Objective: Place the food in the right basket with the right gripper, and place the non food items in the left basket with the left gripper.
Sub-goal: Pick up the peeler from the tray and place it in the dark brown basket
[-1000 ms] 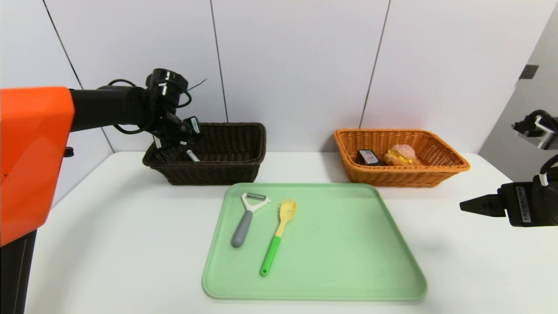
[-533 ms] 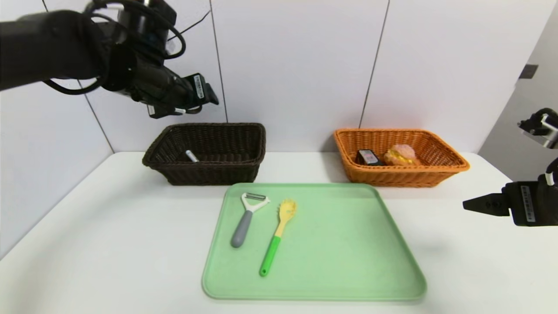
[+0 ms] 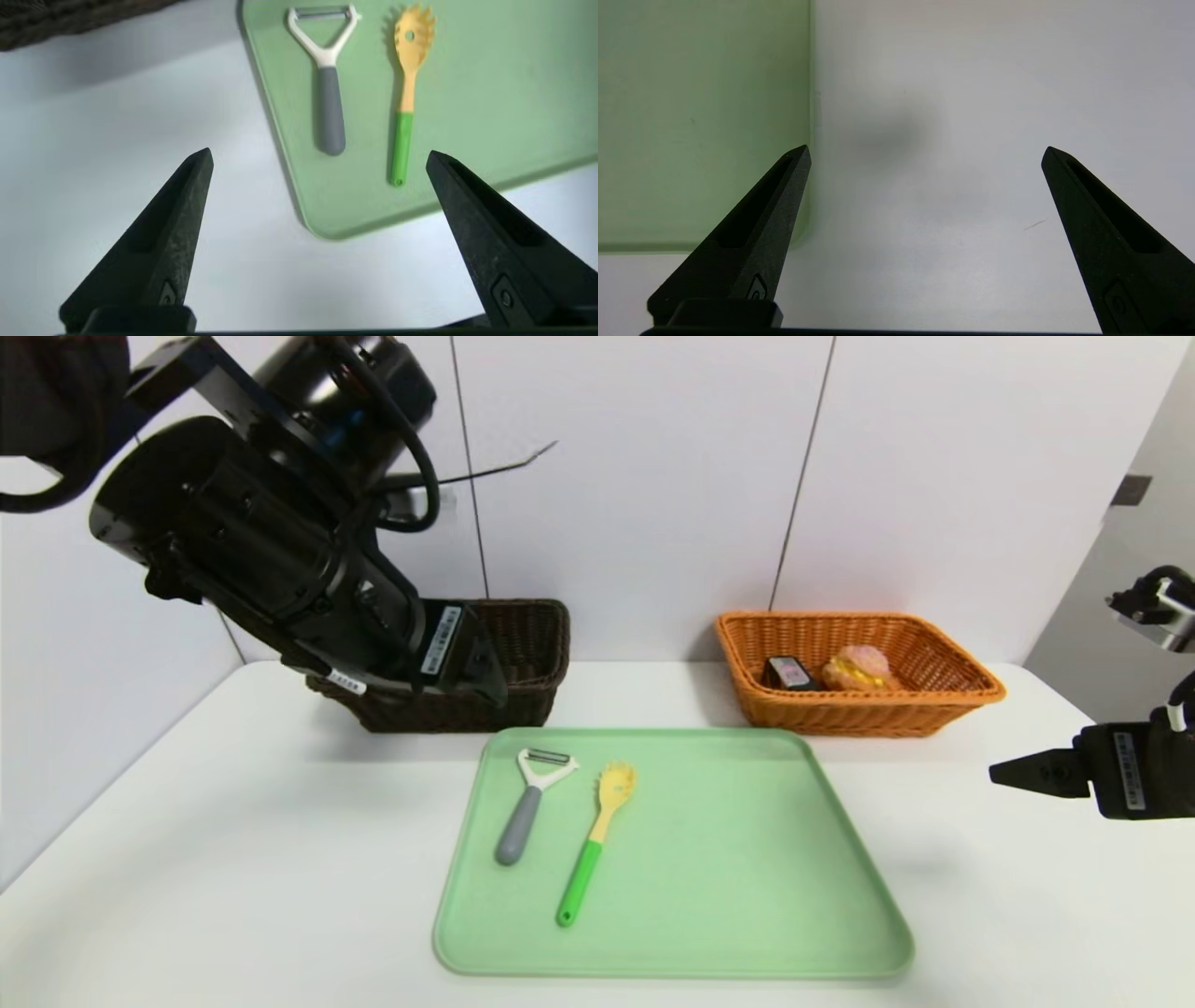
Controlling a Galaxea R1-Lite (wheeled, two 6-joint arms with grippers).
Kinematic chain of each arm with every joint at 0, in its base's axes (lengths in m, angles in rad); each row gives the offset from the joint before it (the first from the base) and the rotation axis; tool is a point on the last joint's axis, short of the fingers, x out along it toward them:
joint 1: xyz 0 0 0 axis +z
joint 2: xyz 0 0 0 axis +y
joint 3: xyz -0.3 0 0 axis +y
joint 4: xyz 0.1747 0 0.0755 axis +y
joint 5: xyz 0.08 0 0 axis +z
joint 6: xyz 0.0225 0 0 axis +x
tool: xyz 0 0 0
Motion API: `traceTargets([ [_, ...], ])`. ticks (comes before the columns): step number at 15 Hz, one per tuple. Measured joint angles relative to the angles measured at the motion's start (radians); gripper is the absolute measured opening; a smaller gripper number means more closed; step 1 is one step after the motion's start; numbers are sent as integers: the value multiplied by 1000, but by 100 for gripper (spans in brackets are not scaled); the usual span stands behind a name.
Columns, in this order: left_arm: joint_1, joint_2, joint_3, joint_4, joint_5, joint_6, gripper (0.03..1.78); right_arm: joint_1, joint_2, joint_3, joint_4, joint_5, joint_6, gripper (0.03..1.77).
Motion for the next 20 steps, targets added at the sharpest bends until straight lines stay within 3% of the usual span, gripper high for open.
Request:
traceTargets([
  [3, -48, 54, 0, 10, -10, -6, 164, 0, -1, -1, 0, -2, 0, 171],
  [6, -60, 124, -4, 13, -119, -13, 166, -1, -6, 0, 2, -1, 0, 171],
  [8, -59, 174, -1, 20, -146, -24, 167, -1, -10, 3, 3, -1, 0, 171],
  [10, -58, 219, -1, 22, -137, -33, 167, -1, -13, 3, 3, -2, 1, 171],
  [13, -51, 270, -3, 37, -77, -35, 168, -1, -15, 4, 3, -2, 1, 171],
  [20, -26, 341, -8, 55, -83, -35, 169, -1, -15, 7, 4, -2, 2, 171],
])
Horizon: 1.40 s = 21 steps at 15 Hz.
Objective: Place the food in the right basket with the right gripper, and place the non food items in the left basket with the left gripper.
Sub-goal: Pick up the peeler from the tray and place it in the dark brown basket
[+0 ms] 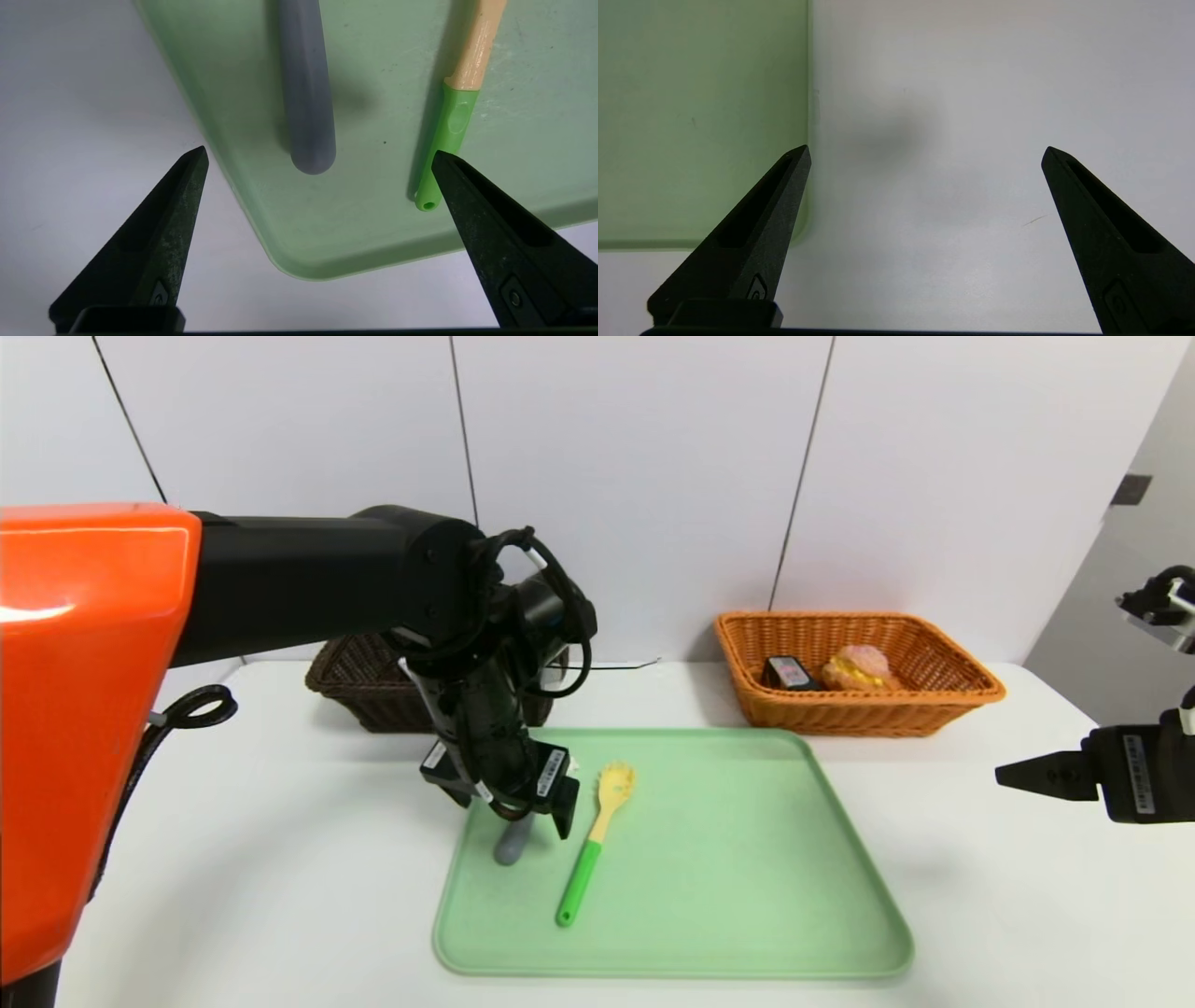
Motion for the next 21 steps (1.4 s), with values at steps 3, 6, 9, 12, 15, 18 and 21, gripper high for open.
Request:
traceTargets([
  [3, 1, 27, -26, 0, 1, -1, 169, 0, -3, 0, 0, -1, 0, 171],
  [6, 1, 54, -36, -2, 1, -2, 169, 0, -4, 0, 0, 0, 1, 171],
  [9, 1, 76, -37, -8, 5, -2, 169, 0, -8, 1, -1, -1, 3, 171],
  [12, 1, 94, -39, -10, 7, -3, 169, -1, -11, 2, -1, -1, 3, 171],
  [15, 1, 105, -40, -9, 7, -3, 169, 0, -11, 5, -2, -1, 3, 171],
  [18, 1, 111, -40, -9, 7, -3, 169, 0, -10, 7, -2, -1, 1, 171],
  [21, 1, 116, -40, -9, 8, -2, 169, 0, -11, 9, -2, -1, 3, 171],
])
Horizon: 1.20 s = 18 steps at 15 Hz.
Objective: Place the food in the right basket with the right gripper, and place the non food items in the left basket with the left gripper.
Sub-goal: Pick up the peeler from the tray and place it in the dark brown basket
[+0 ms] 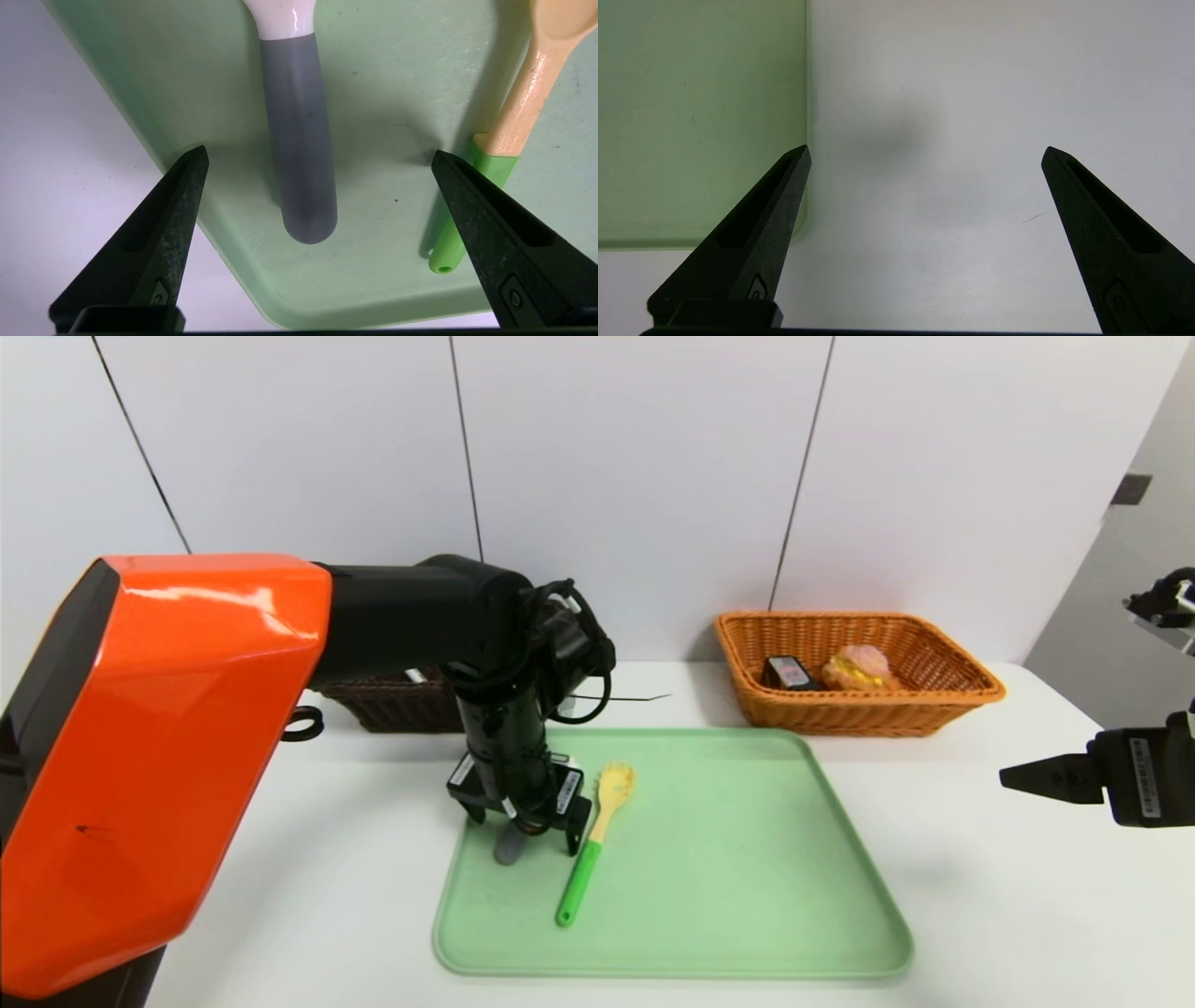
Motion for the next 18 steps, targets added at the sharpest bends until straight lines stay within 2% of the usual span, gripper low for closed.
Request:
traceTargets([
  [6, 0, 5, 0, 0, 4, 3, 169, 0, 0, 0, 0, 0, -3, 171],
  [10, -1, 9, 0, -1, 14, 2, 109, 0, 0, 0, 0, 0, -3, 171],
  [13, -1, 10, 0, 0, 17, -1, 79, 0, -1, 0, 1, 0, -3, 171],
  [14, -1, 10, 0, 1, 17, -4, 38, 0, -4, 0, 1, 1, -3, 171],
  [15, 0, 10, 0, 2, 17, -6, 30, 0, -6, 5, 1, 1, -4, 171],
  [18, -1, 6, 0, 2, 17, -9, 30, 0, -14, 13, 1, 2, -4, 171],
])
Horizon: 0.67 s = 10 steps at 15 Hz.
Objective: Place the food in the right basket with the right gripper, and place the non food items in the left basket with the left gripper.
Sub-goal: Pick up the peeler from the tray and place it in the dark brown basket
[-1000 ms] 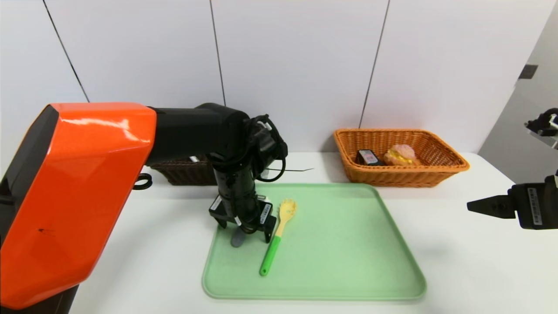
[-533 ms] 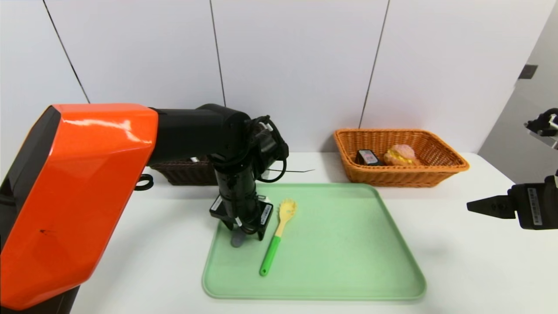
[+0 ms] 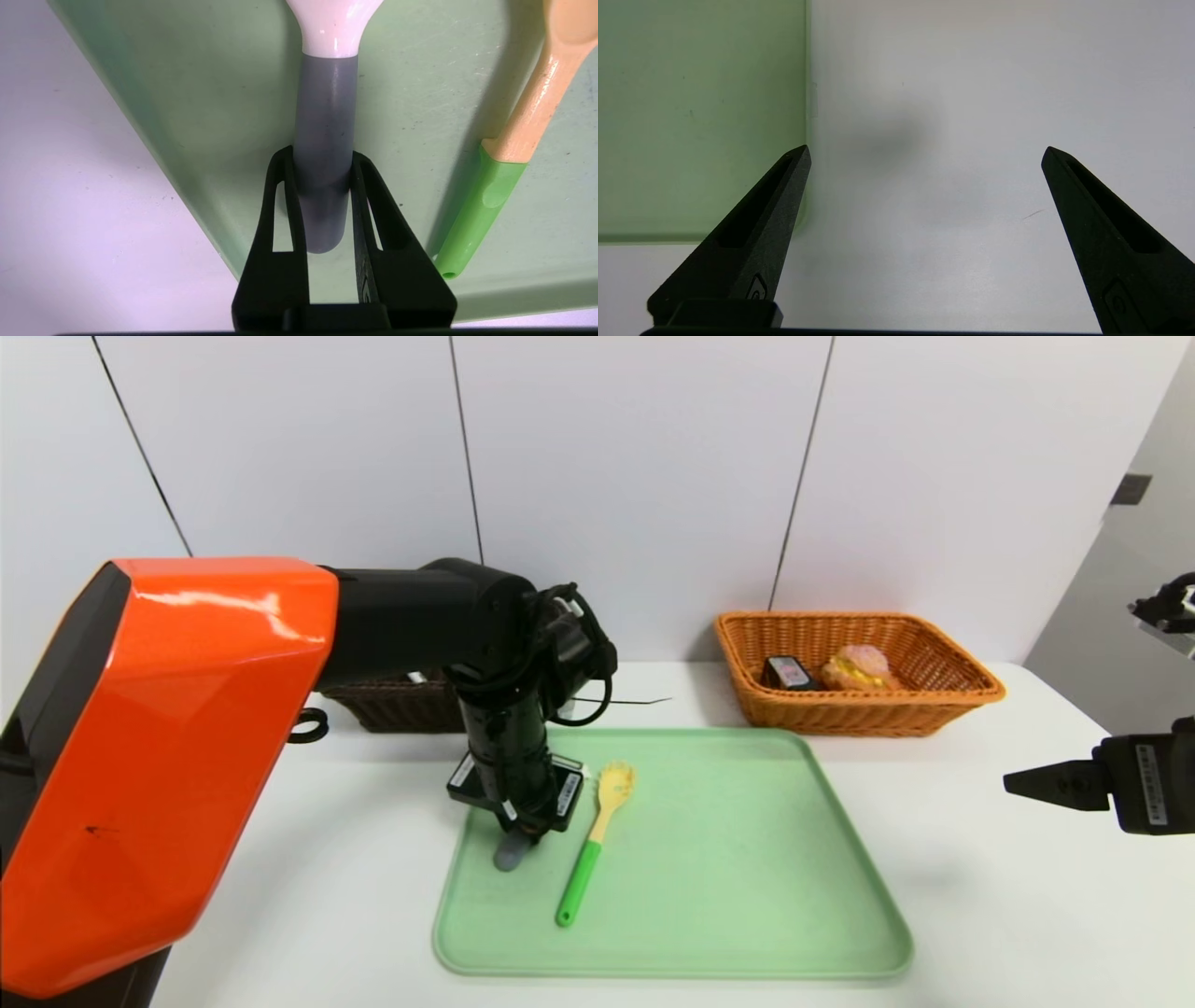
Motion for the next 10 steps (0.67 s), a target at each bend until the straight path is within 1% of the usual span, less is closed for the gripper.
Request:
traceTargets([
  [3, -7, -23, 0, -2, -7, 4, 30, 0, -10, 1, 1, 1, 1, 171],
  [4, -13, -39, 0, -14, -24, 4, 30, 0, -13, 2, 1, 1, 1, 171],
  [8, -44, -140, -3, -105, -156, 7, 30, 0, -19, 12, -1, 0, 1, 171],
  [9, -50, -174, -3, -161, -179, 3, 30, 0, -20, 12, -1, 1, 1, 171],
  [10, -51, -199, -3, -223, -184, -7, 30, 0, -20, 13, -1, 3, 3, 171],
])
